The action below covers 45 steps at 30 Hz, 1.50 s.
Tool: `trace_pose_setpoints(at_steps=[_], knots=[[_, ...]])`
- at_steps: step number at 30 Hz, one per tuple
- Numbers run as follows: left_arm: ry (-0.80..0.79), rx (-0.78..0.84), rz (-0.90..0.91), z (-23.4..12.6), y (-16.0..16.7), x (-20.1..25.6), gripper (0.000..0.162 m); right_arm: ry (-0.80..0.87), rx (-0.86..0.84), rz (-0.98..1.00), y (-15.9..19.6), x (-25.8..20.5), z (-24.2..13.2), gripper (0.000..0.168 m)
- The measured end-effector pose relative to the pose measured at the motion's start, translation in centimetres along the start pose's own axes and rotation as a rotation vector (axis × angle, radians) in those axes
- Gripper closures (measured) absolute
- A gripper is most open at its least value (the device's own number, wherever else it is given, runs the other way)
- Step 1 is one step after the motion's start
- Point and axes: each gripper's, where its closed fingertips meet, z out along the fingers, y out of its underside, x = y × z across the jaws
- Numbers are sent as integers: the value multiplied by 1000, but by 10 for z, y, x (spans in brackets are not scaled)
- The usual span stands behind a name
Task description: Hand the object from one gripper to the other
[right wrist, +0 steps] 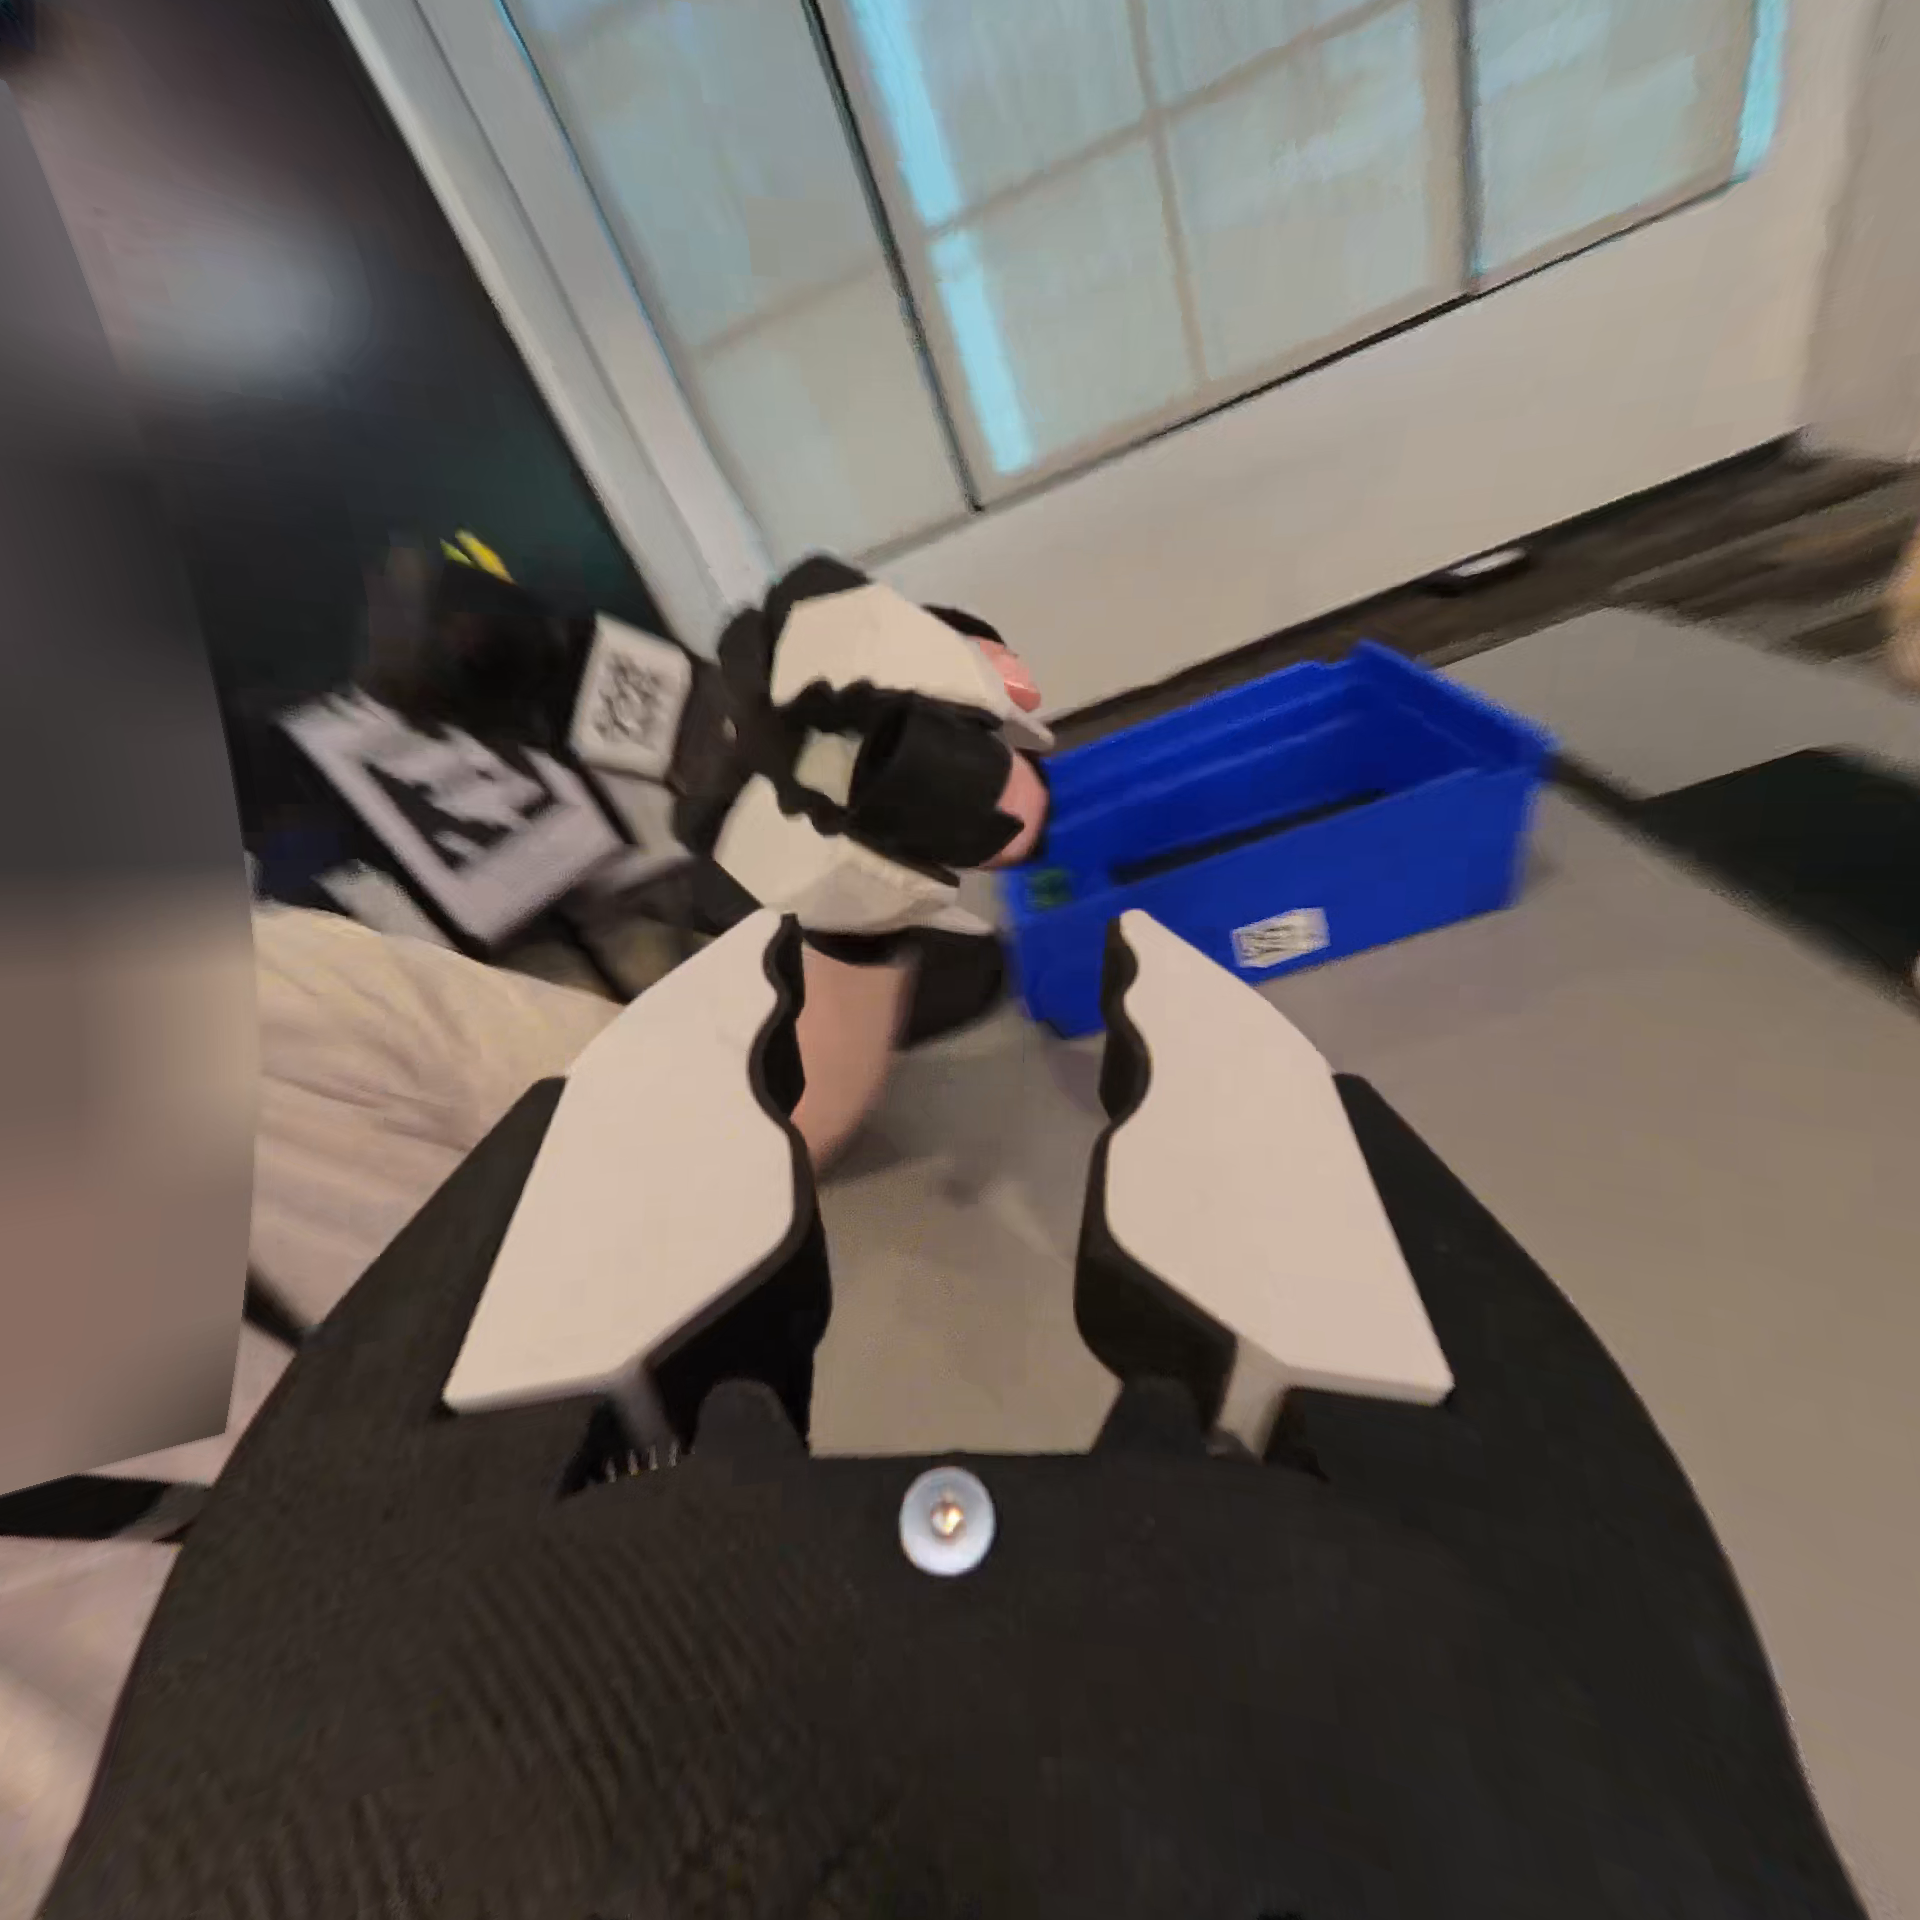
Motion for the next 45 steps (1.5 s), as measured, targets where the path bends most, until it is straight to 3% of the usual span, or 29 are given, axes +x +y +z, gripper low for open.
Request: trace_pose_setpoints(at_steps=[1, 4, 8, 14, 21, 23, 26, 30, 33, 35, 38, 42, 45], knots=[[36, -55, -29, -1, 9, 1, 135, 84, -30, -145, 0, 3, -2, 113], [106, -245, 8, -7, 43, 8, 135, 325, -135, -687, 1, 3, -6, 115], [219, -432, 67, -17, 78, 24, 135, 466, -457, -1279, 37, 9, 0, 144], [352, -523, 119, -24, 92, 50, 135, 355, -558, -1371, 71, 7, 30, 150], [407, -482, 121, -19, 82, 64, 133, 425, -712, -1432, 87, 32, 33, 158], [323, -475, 87, -14, 80, 50, 117, 462, -708, -1438, 82, 36, 31, 161], [213, -373, -41, -13, 62, 23, 114, 632, -578, -1499, 49, 42, 24, 164], [111, -97, -386, -21, 15, -19, 120, 906, -208, -1567, -9, 30, 6, 164], [208, 93, -666, -28, -18, -24, 118, 1061, 172, -1563, -39, 4, -14, 164], [263, 102, -792, -24, -25, -19, 121, 1047, 371, -1556, -42, -16, -20, 164], [324, 95, -783, -18, -32, -3, 132, 921, 483, -1635, -28, -36, -11, 165], [285, 61, -614, -18, -40, 9, 129, 895, 572, -1755, -22, -53, -10, 165], [282, 38, -596, -23, -47, 13, 130, 867, 608, -1801, -20, -63, -10, 165]])
